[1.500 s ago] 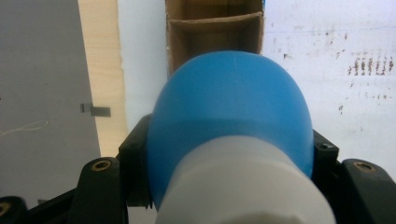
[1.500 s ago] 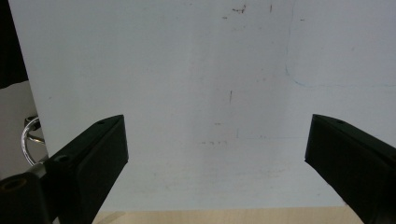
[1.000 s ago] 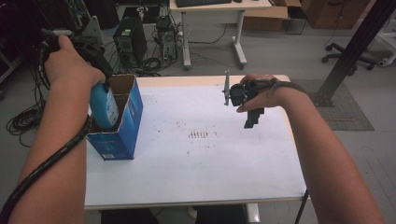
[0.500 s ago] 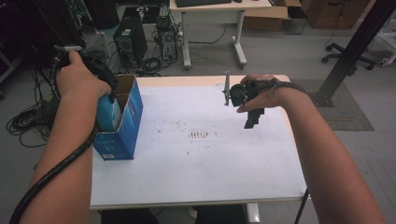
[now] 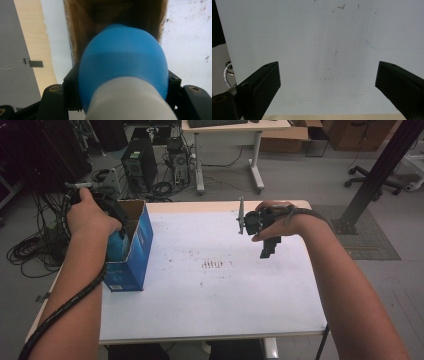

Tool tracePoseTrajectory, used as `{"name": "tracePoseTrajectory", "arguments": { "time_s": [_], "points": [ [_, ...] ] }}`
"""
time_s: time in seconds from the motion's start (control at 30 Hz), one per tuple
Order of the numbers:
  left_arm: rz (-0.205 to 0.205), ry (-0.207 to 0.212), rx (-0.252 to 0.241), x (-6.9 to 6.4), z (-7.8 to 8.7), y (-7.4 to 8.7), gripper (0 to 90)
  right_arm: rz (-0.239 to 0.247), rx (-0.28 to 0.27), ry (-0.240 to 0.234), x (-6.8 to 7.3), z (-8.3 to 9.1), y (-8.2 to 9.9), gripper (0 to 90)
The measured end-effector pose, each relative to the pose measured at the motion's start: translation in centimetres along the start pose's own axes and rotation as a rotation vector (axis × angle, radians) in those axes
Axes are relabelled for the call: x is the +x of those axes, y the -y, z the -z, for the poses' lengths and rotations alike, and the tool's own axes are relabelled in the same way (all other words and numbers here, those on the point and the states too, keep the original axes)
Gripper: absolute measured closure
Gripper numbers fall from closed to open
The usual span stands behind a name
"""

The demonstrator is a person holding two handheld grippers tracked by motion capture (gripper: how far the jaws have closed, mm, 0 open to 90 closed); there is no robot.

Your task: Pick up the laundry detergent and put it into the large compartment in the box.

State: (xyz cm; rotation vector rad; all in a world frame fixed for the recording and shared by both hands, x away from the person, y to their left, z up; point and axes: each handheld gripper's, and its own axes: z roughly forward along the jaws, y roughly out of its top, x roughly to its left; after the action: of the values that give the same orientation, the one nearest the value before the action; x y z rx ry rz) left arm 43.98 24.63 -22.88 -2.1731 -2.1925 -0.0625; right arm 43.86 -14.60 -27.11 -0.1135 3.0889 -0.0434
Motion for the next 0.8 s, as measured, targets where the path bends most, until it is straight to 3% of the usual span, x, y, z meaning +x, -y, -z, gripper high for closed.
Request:
{"name": "tracePoseTrajectory", "arguments": {
  "time_s": [0.8],
  "points": [
    [-0.001, 0.012, 0.006, 0.1, -3.8, 0.1, 37.4, -0.007, -0.004, 0.005, 0.2, 0.0, 0.4, 5.8]
  ]
}}
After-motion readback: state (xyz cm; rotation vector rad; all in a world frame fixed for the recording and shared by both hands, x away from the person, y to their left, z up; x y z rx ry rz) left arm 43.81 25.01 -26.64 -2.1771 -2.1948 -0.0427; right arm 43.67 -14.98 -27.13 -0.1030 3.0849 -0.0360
